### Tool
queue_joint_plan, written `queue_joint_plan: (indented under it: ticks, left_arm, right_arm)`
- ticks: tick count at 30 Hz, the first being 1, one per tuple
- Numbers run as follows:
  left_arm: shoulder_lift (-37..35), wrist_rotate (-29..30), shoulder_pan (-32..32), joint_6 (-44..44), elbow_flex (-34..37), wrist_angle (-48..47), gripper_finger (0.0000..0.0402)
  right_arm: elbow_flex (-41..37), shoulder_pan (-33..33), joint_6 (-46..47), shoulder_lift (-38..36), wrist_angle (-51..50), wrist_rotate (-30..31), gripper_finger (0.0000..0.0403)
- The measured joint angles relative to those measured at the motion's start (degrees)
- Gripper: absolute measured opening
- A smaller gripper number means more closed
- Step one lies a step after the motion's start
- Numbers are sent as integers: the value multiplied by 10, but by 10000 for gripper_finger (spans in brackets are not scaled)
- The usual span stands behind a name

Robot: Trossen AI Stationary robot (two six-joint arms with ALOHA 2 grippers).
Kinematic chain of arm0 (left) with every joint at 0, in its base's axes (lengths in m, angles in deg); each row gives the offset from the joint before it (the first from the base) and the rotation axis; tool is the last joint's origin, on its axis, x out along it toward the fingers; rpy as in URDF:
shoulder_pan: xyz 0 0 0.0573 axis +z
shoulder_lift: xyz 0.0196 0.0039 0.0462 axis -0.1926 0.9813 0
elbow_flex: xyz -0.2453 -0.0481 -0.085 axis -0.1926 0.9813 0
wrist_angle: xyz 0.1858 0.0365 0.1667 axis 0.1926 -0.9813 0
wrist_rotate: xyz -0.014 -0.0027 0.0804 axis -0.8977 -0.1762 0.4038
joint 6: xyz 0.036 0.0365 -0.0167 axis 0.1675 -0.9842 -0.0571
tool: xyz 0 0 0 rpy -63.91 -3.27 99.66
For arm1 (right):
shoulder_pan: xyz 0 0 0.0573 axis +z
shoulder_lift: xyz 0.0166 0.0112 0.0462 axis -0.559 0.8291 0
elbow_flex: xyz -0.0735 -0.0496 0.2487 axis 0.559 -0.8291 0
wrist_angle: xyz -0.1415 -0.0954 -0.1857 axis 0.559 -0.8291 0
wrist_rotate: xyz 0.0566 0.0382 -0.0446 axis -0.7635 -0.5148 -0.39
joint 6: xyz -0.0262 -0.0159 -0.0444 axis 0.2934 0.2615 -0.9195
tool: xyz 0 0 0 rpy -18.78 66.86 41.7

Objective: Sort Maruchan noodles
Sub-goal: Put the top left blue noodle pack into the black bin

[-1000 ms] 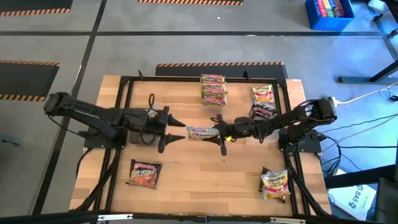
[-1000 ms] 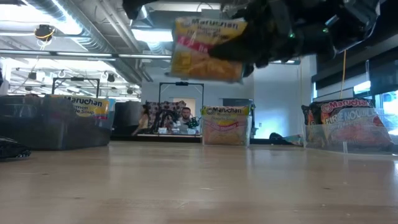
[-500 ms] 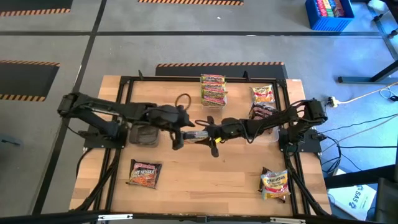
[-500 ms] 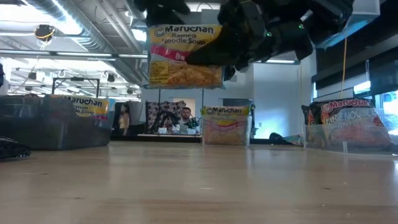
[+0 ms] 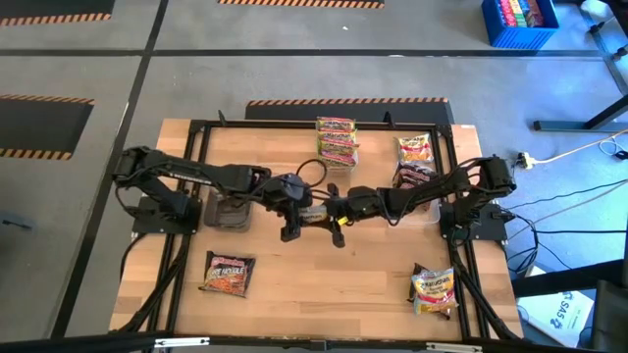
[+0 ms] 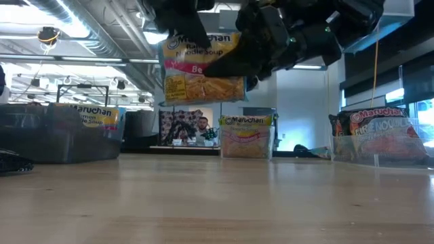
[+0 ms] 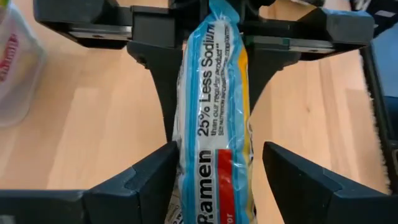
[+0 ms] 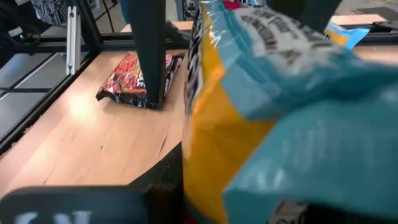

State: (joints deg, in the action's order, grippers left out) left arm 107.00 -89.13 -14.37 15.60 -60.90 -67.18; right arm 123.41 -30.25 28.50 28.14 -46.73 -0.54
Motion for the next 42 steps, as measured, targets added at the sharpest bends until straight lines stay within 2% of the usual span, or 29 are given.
queue_joint_plan:
  ticks: [3, 9, 14, 18, 25, 31, 35, 38, 42]
  left_arm:
    - [-1, 6, 0, 2, 0, 0, 212]
    - [-1, 8, 0, 2, 0, -1, 140]
    - [-2, 8, 0, -4, 0, -2, 99]
    - [-5, 7, 0, -4, 0, -18, 93]
    - [-19, 58, -8, -3, -54, -201, 91]
    - [-60, 91, -25, 14, -73, -325, 91]
    - [-104, 145, -32, 49, -71, -429, 91]
    - [-147, 163, -34, 69, -63, -460, 91]
    - [-214, 170, -31, 88, -10, -465, 91]
  right_arm:
    - [0, 0, 2, 0, 3, 0, 116]
    - [0, 0, 3, 0, 5, 0, 126]
    - [0, 0, 3, 0, 6, 0, 167]
    - [0, 0, 3, -7, -7, -14, 219]
    - [1, 0, -15, -86, -136, -32, 276]
    - [0, 0, -16, -112, -209, -34, 285]
    - [-3, 0, -16, -112, -207, -16, 280]
    - [-3, 0, -15, -112, -204, -5, 278]
    - [-3, 0, -13, -112, -200, -5, 278]
